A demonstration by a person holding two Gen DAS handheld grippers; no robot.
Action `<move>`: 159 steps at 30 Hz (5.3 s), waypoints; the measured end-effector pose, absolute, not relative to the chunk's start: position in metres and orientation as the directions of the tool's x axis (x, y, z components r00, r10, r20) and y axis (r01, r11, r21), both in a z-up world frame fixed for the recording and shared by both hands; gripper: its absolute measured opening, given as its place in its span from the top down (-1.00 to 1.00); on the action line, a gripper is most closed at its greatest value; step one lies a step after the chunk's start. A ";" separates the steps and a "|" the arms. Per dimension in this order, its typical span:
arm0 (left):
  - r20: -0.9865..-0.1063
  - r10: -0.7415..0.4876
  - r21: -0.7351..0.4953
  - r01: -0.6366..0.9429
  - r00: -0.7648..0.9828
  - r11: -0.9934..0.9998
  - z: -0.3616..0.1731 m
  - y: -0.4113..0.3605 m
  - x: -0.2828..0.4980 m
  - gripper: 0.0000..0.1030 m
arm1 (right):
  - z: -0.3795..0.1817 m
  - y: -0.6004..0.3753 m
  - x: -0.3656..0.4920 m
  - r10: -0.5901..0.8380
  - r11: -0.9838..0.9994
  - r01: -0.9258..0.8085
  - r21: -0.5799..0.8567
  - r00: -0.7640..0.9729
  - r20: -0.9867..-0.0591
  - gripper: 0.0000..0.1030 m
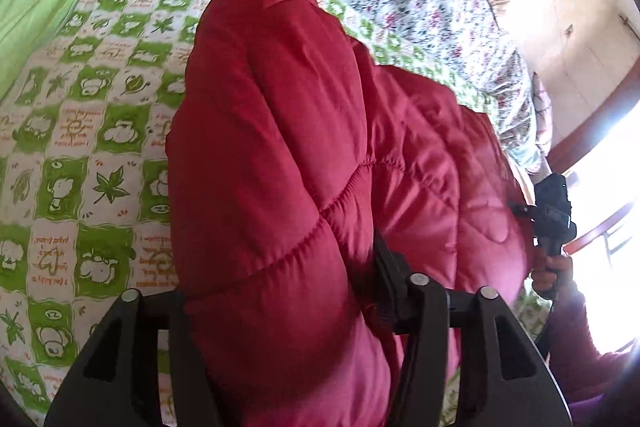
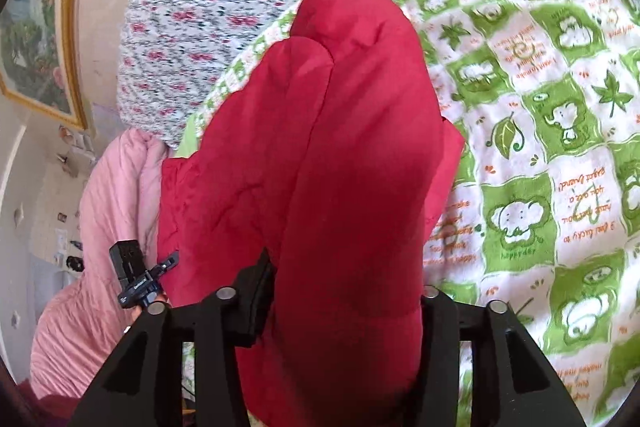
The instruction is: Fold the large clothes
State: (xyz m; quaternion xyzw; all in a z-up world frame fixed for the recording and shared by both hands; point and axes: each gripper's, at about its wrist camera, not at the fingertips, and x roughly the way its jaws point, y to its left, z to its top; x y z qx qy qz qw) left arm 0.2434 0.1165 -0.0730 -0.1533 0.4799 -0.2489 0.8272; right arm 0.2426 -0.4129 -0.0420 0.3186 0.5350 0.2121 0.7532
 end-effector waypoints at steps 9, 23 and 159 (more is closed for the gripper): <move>-0.742 -0.485 -0.448 0.196 0.462 0.872 -0.076 0.114 0.238 -0.43 | -0.054 -0.411 0.247 0.631 0.725 0.050 0.686 0.350 -0.692 -0.39; -0.782 -0.096 -0.056 0.084 0.616 0.995 -0.024 0.102 0.202 -0.61 | -0.025 -0.393 0.236 0.400 0.882 0.053 0.469 0.444 -0.802 -0.70; -0.833 -0.170 -0.043 0.245 0.526 0.969 -0.055 0.025 0.165 -0.81 | -0.014 -0.278 0.167 0.134 0.986 -0.151 0.065 0.507 -0.852 -0.82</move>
